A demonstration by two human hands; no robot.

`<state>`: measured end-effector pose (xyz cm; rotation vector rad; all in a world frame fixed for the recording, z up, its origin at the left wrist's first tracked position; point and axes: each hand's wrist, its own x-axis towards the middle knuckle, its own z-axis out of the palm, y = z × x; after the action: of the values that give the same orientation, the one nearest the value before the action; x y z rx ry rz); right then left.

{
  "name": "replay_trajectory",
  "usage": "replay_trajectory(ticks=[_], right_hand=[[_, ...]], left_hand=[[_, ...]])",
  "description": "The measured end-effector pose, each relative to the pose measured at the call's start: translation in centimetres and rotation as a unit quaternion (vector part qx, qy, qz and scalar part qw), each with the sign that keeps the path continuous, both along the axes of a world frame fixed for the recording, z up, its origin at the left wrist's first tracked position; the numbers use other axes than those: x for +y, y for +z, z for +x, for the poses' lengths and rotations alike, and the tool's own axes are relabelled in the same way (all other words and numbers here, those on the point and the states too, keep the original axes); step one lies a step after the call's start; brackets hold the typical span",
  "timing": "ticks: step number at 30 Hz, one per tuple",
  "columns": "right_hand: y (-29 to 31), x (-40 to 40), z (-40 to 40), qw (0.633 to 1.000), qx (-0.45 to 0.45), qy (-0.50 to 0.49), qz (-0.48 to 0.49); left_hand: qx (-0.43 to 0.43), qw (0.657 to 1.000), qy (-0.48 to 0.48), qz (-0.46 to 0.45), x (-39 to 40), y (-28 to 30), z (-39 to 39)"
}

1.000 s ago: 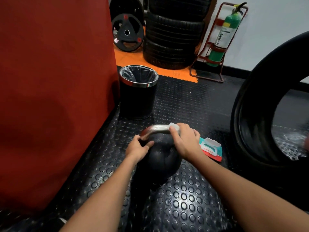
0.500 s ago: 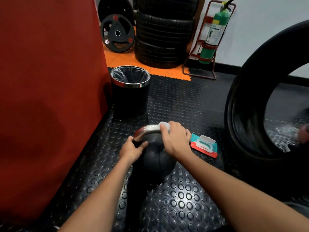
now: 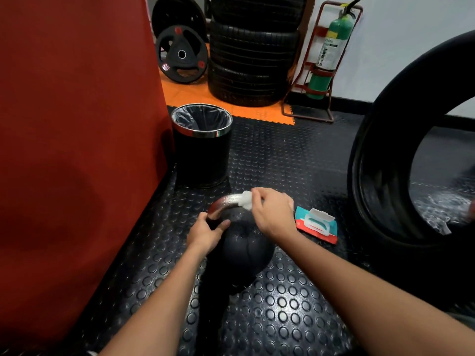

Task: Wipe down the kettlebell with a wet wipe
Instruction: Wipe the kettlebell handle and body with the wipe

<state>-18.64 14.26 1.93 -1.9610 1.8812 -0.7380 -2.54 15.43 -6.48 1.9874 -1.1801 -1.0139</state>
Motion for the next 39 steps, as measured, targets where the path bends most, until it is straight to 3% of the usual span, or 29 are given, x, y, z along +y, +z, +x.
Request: replay_trajectory(ticks=[2,4,11,15,17,25,31,35,37,39], right_hand=[[-0.6,0.2,-0.1,0.996,0.03,0.069,-0.04],[-0.9,0.3,-1.0,0.995,0.023,0.075,-0.055],[-0.2,-0.3,-0.6,0.995,0.009,-0.089,0.037],[-0.6,0.2,0.3,0.992,0.083,0.082,-0.044],[-1.2,0.3,-0.6,0.99,0.075,0.105,-0.062],[-0.9,-0.2,-1.6,0.996,0.03,-0.083,0.027],[-1.5,0.3,-0.5,0.987,0.09,0.112,-0.068],[-1.5,0.1,-2.5,0.999,0.038,0.004,-0.028],[-1.1,0.0,-2.9,0.996,0.036,-0.08,0.019],[-0.9,-0.2,-2.4,0.992,0.056,-0.101,0.044]], left_hand=[[0.0,1.0,0.0,0.0,0.0,0.1,-0.1],[0.008,1.0,-0.002,0.002,0.1,0.2,-0.1],[0.001,1.0,-0.003,0.0,0.3,0.3,-0.1],[-0.007,1.0,0.001,-0.002,0.3,0.3,-0.2],[-0.002,1.0,-0.004,-0.003,0.2,0.3,-0.2],[-0.001,1.0,-0.008,0.0,0.3,0.1,0.0],[-0.004,1.0,-0.007,0.001,0.2,0.1,0.0],[0.008,1.0,-0.016,0.005,0.3,0.2,0.1],[0.011,1.0,-0.014,0.006,0.3,0.2,0.1],[0.011,1.0,-0.013,0.007,0.3,0.2,0.1]])
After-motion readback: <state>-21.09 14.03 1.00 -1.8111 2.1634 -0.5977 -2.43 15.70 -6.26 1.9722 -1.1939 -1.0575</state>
